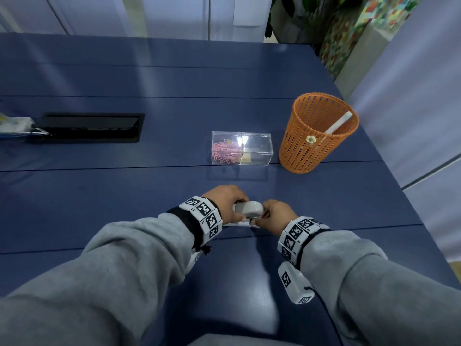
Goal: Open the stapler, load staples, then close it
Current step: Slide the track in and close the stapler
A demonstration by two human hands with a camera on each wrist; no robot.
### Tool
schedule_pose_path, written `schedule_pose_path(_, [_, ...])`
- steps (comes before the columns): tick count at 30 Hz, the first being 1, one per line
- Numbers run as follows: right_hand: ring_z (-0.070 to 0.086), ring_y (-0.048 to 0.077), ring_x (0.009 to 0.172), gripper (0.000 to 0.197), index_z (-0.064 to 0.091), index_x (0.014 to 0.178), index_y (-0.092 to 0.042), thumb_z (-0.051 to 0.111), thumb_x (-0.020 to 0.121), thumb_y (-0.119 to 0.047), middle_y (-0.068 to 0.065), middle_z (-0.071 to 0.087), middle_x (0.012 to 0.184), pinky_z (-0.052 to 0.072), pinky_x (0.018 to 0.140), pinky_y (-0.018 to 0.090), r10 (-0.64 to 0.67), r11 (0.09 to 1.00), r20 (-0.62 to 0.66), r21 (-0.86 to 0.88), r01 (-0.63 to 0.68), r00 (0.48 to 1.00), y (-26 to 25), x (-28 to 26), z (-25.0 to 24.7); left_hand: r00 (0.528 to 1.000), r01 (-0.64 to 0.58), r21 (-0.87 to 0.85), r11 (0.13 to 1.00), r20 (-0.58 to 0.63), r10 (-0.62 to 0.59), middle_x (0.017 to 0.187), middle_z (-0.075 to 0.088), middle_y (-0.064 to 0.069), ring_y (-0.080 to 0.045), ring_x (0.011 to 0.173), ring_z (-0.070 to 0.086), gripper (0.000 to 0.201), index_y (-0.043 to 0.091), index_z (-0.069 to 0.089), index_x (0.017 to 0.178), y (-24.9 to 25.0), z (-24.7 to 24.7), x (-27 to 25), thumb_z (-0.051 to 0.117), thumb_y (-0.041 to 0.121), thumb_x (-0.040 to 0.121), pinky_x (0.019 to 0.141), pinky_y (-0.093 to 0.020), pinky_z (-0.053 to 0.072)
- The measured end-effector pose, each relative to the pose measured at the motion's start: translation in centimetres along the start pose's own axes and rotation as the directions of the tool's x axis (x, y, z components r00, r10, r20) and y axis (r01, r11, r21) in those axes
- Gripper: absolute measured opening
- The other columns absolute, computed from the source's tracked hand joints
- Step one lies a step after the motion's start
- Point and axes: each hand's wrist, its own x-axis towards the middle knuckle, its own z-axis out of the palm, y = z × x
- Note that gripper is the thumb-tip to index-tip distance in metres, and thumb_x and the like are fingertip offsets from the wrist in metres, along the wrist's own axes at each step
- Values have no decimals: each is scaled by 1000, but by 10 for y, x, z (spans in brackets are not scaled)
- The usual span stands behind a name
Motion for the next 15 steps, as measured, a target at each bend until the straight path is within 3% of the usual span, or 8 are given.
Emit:
schedule_pose_path(3, [57, 17, 83, 20, 68, 95, -8, 71, 77, -15, 2, 60, 88, 42, 74, 26, -3, 999, -5, 50, 3, 1000, 4, 1, 3, 999, -4, 4, 1000, 47, 4, 122, 59, -6, -24, 113, 55, 43, 18, 58, 122, -1, 6, 4, 69, 28, 81, 98, -34, 43])
schedule_pose_path(9, [54, 15, 81, 18, 62, 89, -19, 73, 74, -16, -4, 55, 80, 41, 73, 24, -14, 998, -3, 59, 14, 1000, 9, 3, 3, 993, 19, 74, 997, 118, -28, 127, 56, -8, -26, 118, 52, 45, 18, 54, 126, -8, 13, 7, 66, 28, 84, 101, -36, 41])
schedule_pose_path(13, [52, 16, 88, 38, 56, 97, -17, 78, 69, -29, -1, 49, 97, 44, 80, 27, -28, 998, 64, 62, 24, 998, 16, 3, -2, 984, 40, 175, 984, 167, -70, 124, 54, -14, -31, 116, 51, 43, 9, 52, 120, -12, 16, 8, 67, 25, 83, 98, -39, 43])
schedule_pose_path(15, [51, 14, 88, 37, 52, 94, -20, 75, 71, -38, 0, 48, 100, 41, 79, 25, -40, 996, 70, 82, 34, 997, 17, 2, -2, 984, 53, 198, 979, 154, -85, 123, 54, -15, -32, 116, 51, 43, 8, 49, 120, -11, 17, 7, 66, 24, 84, 95, -39, 43])
